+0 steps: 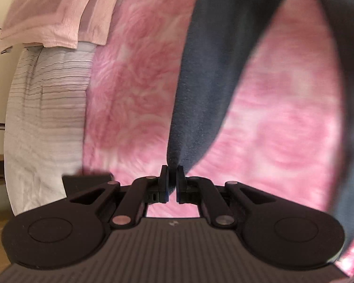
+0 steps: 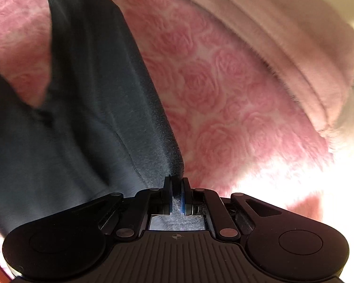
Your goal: Fold clothes
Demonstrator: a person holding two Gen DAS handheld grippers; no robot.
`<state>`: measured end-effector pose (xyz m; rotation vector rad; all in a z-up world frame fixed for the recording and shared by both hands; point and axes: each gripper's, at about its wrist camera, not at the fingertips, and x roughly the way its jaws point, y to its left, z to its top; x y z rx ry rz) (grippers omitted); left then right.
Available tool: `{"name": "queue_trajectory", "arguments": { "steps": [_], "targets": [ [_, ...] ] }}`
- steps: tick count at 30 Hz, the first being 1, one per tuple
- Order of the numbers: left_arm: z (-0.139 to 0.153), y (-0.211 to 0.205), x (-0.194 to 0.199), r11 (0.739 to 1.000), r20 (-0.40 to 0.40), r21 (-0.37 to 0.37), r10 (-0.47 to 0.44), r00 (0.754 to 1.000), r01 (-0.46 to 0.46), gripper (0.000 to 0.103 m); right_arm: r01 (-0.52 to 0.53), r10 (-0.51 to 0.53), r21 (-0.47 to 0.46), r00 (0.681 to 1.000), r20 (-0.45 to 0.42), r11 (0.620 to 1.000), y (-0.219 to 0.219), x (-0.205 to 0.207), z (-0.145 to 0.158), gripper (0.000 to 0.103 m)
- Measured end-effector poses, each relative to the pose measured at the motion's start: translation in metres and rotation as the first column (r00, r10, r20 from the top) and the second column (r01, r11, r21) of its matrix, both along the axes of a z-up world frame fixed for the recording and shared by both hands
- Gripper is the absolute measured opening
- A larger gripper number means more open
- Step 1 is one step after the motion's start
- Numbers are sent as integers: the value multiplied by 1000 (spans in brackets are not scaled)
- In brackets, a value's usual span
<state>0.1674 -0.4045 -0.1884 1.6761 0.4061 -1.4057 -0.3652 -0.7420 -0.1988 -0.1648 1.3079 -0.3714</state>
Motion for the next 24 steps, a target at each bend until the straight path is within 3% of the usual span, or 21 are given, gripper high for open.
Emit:
{"name": "queue_trajectory", "arguments": {
  "steps": [5,9,12,16,24],
  "targets": [
    [20,104,-65,998,-46,68,8,999,-5,3,52,-52,6,999,-16,999,87,-27,6,4],
    [-15,172,-114,982,-76,175,-60,995,72,3,124,-122,25,989,-86,992,138,-45,-14,4],
    [-52,202,-137,967,-105,207,-131,986,151,3,162,-158,14,977,-141,987,164,-48,-36,4],
    [-78,228,-150,965,-100,165,-190,977,204,3,160,-161,-20,965,-207,987,196,-49,-56,4],
    [-72,257,-144,988,15,29,-154,988,154,3,115,-137,-103,962,-237,988,225,-50,-59,4]
  ]
}}
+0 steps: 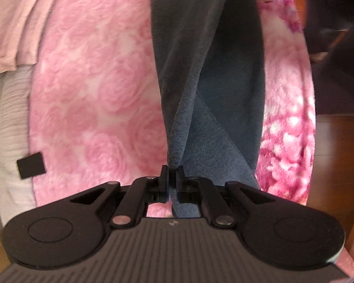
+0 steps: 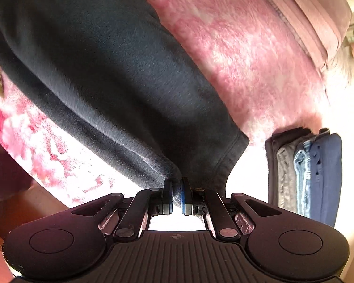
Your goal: Fold clothes
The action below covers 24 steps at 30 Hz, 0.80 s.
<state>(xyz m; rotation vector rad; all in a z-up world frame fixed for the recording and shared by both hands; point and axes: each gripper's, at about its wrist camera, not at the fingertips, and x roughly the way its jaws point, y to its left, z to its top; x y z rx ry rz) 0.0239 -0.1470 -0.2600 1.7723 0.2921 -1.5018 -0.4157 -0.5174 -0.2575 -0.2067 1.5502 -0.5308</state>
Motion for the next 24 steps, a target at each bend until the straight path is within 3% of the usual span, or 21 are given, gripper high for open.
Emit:
{"name": "queue_trajectory", "arguments": {
  "steps": [5,9,12,15,17,18,19,20,21,22,23,24],
  "targets": [
    [-12,17,-20,1000,51,11,-2,999,1,3,-65,65,-11,998,1,998,4,-17,-18,4],
    [-37,26,-41,996,120,69,-56,991,48,3,-165,164,-14,986,-37,986,4,-34,-53,5],
    [-49,24,-51,994,154,102,-51,987,35,3,-183,183,-5,981,-61,983,5,-46,-72,5],
    [-55,19,-59,992,179,122,-24,984,2,3,-133,132,-13,991,-14,991,7,-59,-69,5],
    [-53,15,-63,991,187,130,-2,982,-23,3,1,-3,27,998,69,1000,-2,-72,-59,5],
    [-53,13,-64,990,191,136,8,982,-34,3,104,-111,63,986,127,993,-11,-80,-52,5],
    [-52,11,-65,989,194,145,11,981,-40,3,214,-231,109,954,190,971,-21,-90,-45,6],
    [-52,10,-66,987,197,154,14,980,-45,3,332,-368,174,893,258,927,-32,-102,-40,8],
    [-52,8,-67,985,200,162,17,980,-50,3,436,-499,249,804,325,865,-42,-116,-36,15],
    [-52,6,-69,984,204,171,18,979,-54,3,519,-618,337,681,393,786,-51,-132,-35,37],
    [-52,4,-70,982,207,180,18,978,-56,3,579,-720,429,535,441,693,-59,-148,-34,62],
    [-52,3,-72,980,210,189,16,978,-56,3,610,-793,515,389,468,603,-65,-162,-35,65]
  ]
}}
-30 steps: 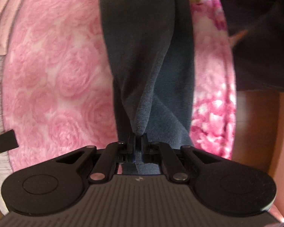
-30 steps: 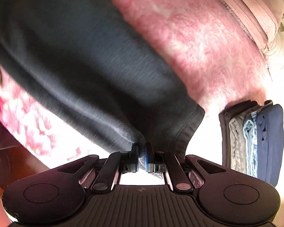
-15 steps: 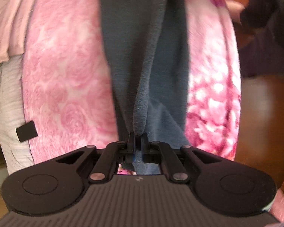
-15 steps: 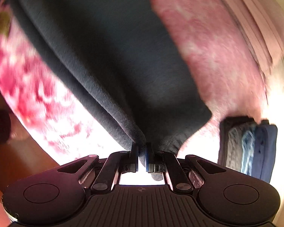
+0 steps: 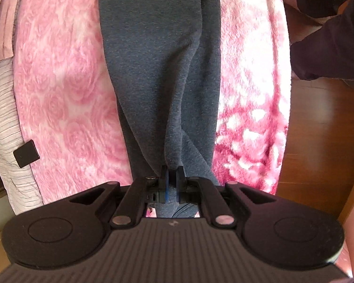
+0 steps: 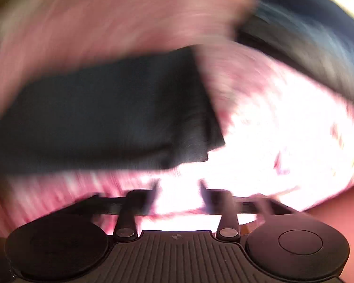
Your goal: Fold clothes
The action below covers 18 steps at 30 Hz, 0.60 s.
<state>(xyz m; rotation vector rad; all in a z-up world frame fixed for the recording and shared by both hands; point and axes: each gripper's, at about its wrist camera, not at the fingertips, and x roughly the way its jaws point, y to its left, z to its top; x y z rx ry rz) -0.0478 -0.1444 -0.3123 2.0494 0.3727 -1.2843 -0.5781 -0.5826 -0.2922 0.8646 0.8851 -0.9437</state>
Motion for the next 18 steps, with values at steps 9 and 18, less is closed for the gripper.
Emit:
{"name": "queue_trajectory", "arguments": {
  "steps": [9,18],
  "targets": [
    [3,-10,-11,998,30,54,-25,999,24,3,371,-404,162,846,347,915,-14,-39,-32,9],
    [-6,-9,-28,998,34,56,-29,999,27,3,240,-235,12,938,257,971,-46,-31,-10,7]
  ]
}}
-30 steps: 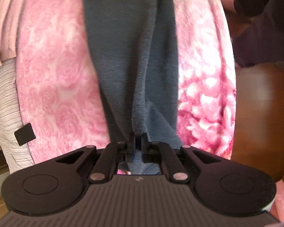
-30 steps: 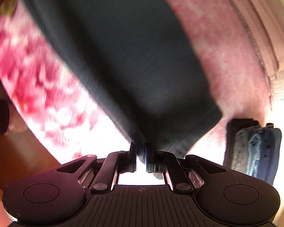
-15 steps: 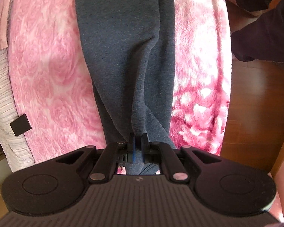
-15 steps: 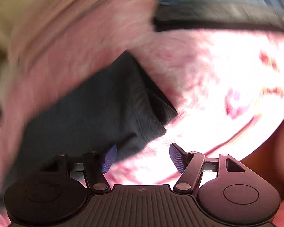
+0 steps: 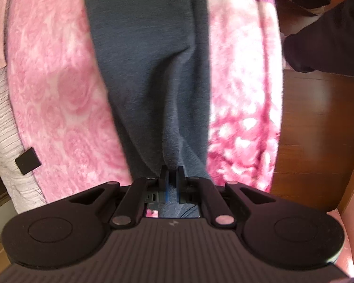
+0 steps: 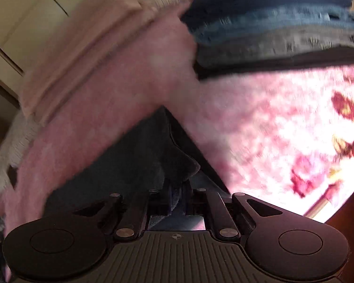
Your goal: Fold clothes
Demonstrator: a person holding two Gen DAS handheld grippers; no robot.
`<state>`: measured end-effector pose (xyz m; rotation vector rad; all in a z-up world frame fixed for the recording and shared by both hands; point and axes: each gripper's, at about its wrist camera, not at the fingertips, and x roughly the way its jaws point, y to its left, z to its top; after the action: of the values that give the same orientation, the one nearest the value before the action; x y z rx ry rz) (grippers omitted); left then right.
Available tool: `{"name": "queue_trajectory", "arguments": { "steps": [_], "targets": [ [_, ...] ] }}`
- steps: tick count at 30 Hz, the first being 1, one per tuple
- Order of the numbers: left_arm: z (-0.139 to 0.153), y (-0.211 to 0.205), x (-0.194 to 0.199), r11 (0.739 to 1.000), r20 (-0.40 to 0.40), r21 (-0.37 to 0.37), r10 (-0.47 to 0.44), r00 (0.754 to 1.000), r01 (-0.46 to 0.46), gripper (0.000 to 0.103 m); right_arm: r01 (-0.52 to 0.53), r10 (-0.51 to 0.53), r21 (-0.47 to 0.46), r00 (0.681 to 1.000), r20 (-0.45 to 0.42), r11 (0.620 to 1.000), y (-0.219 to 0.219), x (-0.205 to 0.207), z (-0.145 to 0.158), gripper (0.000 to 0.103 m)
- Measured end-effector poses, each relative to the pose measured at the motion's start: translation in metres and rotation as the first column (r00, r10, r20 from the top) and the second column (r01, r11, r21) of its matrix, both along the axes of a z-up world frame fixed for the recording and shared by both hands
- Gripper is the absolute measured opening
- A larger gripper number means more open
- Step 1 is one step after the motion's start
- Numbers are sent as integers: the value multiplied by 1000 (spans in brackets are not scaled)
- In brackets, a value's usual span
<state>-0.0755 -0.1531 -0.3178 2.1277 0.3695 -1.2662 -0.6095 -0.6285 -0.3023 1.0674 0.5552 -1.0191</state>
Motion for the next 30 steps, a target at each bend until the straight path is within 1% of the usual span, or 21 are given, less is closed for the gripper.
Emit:
{"name": "queue_trajectory", "arguments": {
  "steps": [1,3,4,6,7,8,10,13,17,19,22,23,25,27,28,30],
  "targets": [
    [-1,1,-2,1000,1,-1,1,1000,-1,3,13,-13,41,1000,-7,999,-1,-2,-11,7],
    [-2,2,-4,1000,7,-13,13,1000,-13,3,42,-44,82,999,12,996,-3,-7,-21,7],
    [-3,3,-5,1000,12,-21,23,1000,-23,3,39,-39,75,999,2,996,-2,-6,-18,7],
    [-3,5,-6,999,20,-34,38,999,-37,3,27,-25,58,999,-49,998,0,-1,-9,10],
    [-3,5,-6,998,23,-42,41,999,-40,3,21,-18,49,997,-74,999,0,1,-4,17],
    [-3,6,-7,998,27,-54,43,999,-42,3,15,-11,41,995,-100,999,1,3,1,28],
    [-2,7,-8,995,39,-84,57,998,-54,3,13,-9,18,986,-168,1000,8,7,13,44],
    [1,10,-8,986,51,-145,88,995,-80,4,7,-4,11,971,-239,1000,25,13,29,44],
    [3,26,-4,970,58,-223,110,992,-95,5,-57,61,23,967,-247,998,56,43,46,44],
    [2,38,0,963,65,-257,106,992,-86,5,-113,119,37,963,-242,993,73,69,50,44],
    [2,57,11,950,67,-308,80,995,-56,5,-202,211,61,954,-212,977,105,123,51,44],
    [2,64,15,945,48,-320,80,996,-60,5,-226,234,64,951,-202,972,116,141,51,44],
    [4,78,22,944,-18,-322,74,997,-76,5,-265,273,68,944,-187,962,141,181,52,44],
    [5,99,25,943,-64,-331,18,998,-38,5,-301,310,79,936,-169,950,166,223,52,44],
    [6,106,27,939,-80,-343,11,997,-38,5,-328,339,89,927,-159,940,179,246,51,44],
    [11,119,36,918,-130,-388,31,991,-80,5,-399,410,104,901,-142,911,207,294,49,44]
  ]
}}
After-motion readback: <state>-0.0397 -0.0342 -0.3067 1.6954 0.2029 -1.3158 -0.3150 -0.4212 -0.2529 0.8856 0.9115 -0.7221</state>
